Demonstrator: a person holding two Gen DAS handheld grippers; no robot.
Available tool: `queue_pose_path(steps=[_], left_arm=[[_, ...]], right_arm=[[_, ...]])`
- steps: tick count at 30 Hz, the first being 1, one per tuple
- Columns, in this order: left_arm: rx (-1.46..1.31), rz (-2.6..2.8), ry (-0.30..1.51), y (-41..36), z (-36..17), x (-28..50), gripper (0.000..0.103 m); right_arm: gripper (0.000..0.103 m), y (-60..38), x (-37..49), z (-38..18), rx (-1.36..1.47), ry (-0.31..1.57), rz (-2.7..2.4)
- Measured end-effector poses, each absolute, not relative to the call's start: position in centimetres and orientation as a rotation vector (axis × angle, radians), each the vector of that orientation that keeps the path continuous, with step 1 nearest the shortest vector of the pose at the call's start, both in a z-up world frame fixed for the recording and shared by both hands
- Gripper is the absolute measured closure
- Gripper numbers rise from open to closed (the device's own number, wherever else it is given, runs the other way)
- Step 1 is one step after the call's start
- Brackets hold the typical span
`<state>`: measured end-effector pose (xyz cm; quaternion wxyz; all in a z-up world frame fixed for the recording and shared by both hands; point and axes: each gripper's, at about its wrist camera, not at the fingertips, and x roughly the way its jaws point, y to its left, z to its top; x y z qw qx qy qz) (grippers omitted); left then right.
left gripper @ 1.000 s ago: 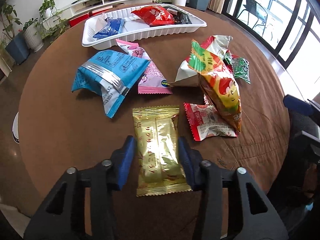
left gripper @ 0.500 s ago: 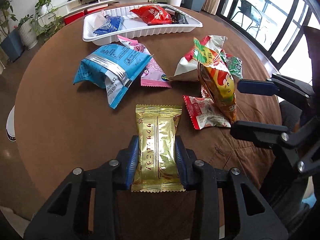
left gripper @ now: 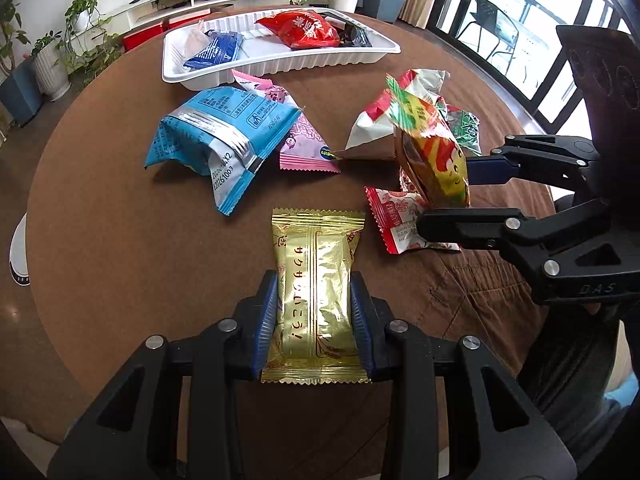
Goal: Organize snacks
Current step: 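Grasp the gold packet with the left tool while the right tool grasps the yellow cartoon packet, then carry the gold and yellow cartoon packets into the white tray and open both tools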
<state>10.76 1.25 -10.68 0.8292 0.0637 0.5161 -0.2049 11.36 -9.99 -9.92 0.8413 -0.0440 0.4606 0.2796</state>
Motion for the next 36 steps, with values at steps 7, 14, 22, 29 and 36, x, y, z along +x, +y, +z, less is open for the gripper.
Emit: queue_pose_path(steps=[7,14,22,29,36], left_arm=[[0.138,-0.432,1.092,1.3,-10.6,10.7,0.074],[0.132,-0.438,1.086,1.3,-10.5,10.7,0.074],[0.084,-0.442,1.063,2.1,-10.1,10.5,0.074],[0.017,-0.47,1.057,2.6,-9.5,10.3,0.074],[-0.063,-0.504,1.021,3.2,-7.5,11.0,0.075]], right_arm=[[0.074,-9.9,11.3,-10.3,-0.094,0.986,0.603],[0.079,-10.6,10.9,-9.7,-0.042,0.963,0.599],[0.082,-11.5,9.8,-8.7,0.02,0.929,0.593],[0.082,-12.3,9.2,-8.5,0.107,0.929,0.591],[0.082,-14.1,9.6,-7.8,0.185,0.925,0.568]])
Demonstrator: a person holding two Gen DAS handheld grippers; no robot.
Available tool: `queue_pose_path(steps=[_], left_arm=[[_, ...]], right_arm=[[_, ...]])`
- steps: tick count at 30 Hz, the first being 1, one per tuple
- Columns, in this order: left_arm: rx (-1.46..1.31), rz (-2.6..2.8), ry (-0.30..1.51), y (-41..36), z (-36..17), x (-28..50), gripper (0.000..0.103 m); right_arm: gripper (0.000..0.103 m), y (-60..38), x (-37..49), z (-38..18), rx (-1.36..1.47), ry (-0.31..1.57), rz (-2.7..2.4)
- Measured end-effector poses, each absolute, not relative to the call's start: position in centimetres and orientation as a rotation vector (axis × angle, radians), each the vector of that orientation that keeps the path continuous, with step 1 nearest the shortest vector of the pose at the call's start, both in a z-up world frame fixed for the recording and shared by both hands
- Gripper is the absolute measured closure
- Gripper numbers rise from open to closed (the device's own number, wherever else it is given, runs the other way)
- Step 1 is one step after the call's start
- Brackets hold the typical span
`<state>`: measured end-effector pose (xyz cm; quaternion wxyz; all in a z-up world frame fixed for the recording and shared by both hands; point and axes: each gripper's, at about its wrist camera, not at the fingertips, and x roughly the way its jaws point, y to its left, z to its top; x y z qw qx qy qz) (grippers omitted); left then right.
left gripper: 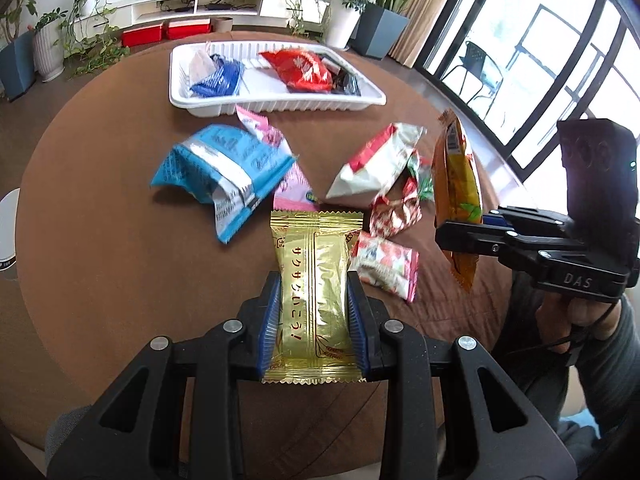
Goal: Organize snacks
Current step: 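Carry the gold and yellow cartoon packets into the white tray and open both tools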
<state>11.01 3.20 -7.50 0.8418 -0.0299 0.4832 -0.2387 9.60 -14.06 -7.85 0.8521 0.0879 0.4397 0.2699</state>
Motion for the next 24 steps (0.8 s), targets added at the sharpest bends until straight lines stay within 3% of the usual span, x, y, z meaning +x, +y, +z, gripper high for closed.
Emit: queue_pose_path(steps=[14,24], left_arm=[[-0.143,-0.464,0.876,6.4,-0.3,20.5,0.074],[-0.124,-0.446,0.864,4.6,2.1,31.0,0.074]], right_arm=[[0.082,-21.1,14.9,-2.4,0.273,0.844,0.403],[0.082,-19.2,23.9,1.6,0.27,0.839,0.428]])
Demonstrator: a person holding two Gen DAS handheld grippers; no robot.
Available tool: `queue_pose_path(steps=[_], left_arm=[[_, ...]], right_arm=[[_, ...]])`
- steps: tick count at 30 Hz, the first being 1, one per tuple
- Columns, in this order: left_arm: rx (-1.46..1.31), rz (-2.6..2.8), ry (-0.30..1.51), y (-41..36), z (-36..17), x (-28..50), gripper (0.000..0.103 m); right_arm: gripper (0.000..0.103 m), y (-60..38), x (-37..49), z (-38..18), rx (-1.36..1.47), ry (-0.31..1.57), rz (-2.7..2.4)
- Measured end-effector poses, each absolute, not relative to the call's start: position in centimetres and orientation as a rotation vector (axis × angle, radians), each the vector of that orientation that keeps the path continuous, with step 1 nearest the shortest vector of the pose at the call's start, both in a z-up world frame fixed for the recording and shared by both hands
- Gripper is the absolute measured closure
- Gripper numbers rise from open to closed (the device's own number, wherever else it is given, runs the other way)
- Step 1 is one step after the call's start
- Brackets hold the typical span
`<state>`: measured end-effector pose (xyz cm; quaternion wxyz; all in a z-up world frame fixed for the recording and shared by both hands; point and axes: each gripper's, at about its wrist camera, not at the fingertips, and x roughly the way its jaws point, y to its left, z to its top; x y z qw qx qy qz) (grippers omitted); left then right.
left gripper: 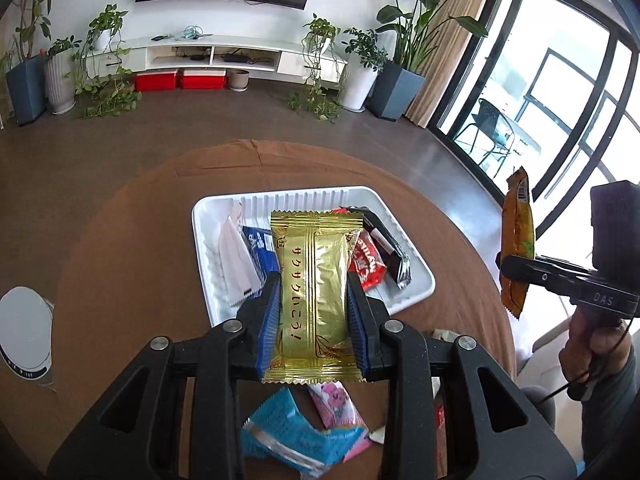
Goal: Organize snacks
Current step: 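Carry the gold and yellow cartoon packets into the white tray and open both tools, then withdraw both tools from the tray back over the remaining snacks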
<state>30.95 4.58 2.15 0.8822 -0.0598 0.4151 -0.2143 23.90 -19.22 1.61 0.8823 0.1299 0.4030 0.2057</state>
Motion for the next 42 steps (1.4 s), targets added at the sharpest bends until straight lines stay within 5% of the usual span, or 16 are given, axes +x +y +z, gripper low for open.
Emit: queue_pose_path(steps=[24,36,42], left_arm=[[-0.065,-0.395,1.006,0.3,-8.6,41.9,0.074],[-0.05,-0.385,1.021,0.2,-9.3,43.2,0.073],[-0.04,-0.382,1.022,0.1,-8.7,42.0,0.063]], right_arm=[[0.082,-11.8,37.7,-7.9,0.19,1.131,0.367],[0.081,-12.2,38.6,-9.6,0.226,1.17,0.345],[0.079,-12.4,38.5,-9.6,0.23,1.164,0.335]])
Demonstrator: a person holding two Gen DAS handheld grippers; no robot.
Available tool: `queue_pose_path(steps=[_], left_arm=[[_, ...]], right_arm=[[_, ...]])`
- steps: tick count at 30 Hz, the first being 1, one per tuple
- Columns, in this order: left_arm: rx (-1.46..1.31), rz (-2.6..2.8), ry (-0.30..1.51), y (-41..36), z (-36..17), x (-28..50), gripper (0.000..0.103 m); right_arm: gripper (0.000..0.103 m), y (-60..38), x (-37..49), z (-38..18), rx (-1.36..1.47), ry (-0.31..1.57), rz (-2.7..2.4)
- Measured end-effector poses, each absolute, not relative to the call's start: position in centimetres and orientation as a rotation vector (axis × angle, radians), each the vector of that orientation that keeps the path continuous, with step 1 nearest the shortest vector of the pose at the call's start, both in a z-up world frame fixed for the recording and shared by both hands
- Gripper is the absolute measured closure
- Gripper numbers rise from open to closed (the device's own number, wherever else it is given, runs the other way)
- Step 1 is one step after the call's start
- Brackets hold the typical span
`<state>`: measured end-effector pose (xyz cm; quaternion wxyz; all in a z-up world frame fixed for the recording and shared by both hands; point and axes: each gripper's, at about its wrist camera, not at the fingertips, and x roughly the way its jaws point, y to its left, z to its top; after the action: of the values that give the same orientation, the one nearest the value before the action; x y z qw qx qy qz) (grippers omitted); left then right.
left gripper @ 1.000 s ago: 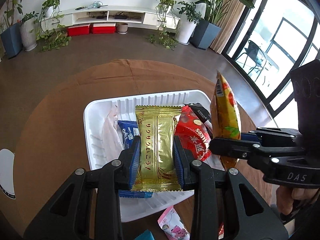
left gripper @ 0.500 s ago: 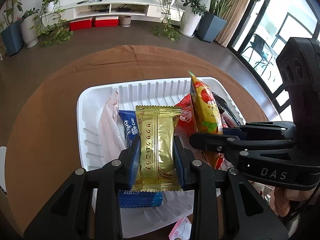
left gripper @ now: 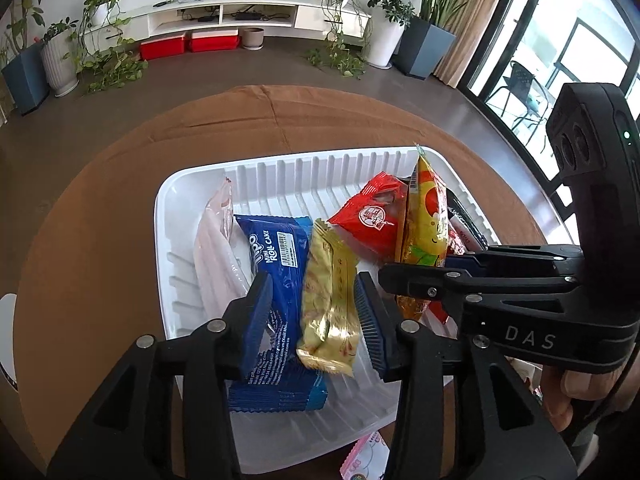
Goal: Organize snacks
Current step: 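Withdraw both tools from the tray back over the remaining snacks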
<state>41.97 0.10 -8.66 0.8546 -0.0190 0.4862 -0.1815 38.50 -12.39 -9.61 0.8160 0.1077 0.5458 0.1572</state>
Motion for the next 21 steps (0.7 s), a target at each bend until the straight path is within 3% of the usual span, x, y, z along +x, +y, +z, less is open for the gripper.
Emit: queue_pose_path(steps=[4,11,15,19,21], left_arm=[[-0.048,-0.379,1.021,0.3,-8.5,41.8,0.062],[-0.061,-0.358,0.992,1.5,-7.3,40.8,0.048],[-0.066,-0.341,0.972,2.1,-6.5,39.9,0.033],[-0.06,-0.325,0.95,2.7,-5.6,38.6,0.022],[-0.063,-0.317,0.93,3.0,-5.0,37.5,0.011]], right_arm=[[0.075,-12.6,38.3,-9.4,0.226,1.159,0.332],[0.06,-12.9,38.1,-8.7,0.246,1.13,0.325],[0.046,-13.2,37.5,-8.0,0.261,1.107,0.311],[0.023,-13.6,36.4,-6.5,0.289,1.059,0.306],[0.02,-13.7,35.4,-5.4,0.285,1.017,0.299]])
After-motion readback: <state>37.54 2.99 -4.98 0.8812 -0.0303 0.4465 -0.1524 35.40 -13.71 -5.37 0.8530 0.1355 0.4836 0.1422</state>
